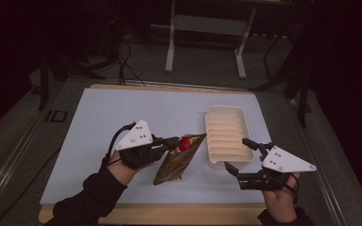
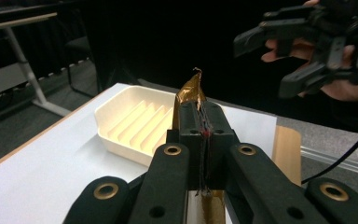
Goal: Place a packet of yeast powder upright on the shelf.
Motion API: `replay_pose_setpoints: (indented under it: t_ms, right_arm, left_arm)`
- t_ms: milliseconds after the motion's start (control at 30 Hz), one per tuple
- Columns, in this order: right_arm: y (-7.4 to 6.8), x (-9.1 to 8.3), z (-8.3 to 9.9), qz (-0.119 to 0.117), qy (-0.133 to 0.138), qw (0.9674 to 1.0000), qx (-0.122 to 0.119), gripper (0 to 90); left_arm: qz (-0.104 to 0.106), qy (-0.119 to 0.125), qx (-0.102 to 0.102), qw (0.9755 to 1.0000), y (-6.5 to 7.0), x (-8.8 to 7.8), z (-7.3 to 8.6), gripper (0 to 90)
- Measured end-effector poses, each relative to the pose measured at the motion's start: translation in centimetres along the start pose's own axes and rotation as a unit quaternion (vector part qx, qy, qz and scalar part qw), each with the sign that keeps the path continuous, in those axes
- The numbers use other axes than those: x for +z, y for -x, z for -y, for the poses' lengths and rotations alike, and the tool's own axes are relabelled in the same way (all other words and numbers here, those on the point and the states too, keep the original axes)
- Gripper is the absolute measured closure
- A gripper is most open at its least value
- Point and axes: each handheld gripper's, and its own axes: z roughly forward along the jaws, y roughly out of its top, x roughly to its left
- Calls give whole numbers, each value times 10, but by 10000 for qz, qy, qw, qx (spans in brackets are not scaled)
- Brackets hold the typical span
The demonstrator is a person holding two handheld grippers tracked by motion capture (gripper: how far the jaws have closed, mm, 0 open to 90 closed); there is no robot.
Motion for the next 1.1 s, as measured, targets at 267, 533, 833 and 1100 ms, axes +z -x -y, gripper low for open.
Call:
replay_pose_setpoints:
  t_ms: [267, 533, 833, 1100]
  right_arm:
    - [-5, 10, -10, -621, -264, 9976, 165, 100]
    - [-1, 25, -12, -1067, -212, 9923, 589, 96]
    - [-8, 38, -19, -1605, -224, 9862, 325, 125]
    - [-10, 45, -17, -1951, -256, 9797, 388, 190]
  left_arm:
    - [159, 90, 123, 9998, 9, -2, -9, 893]
    - [331, 147, 170, 9992, 18, 1, -11, 893]
    - [502, 187, 144, 9985, 21, 4, -9, 893]
    - [642, 196, 167, 9976, 28, 9, -9, 893]
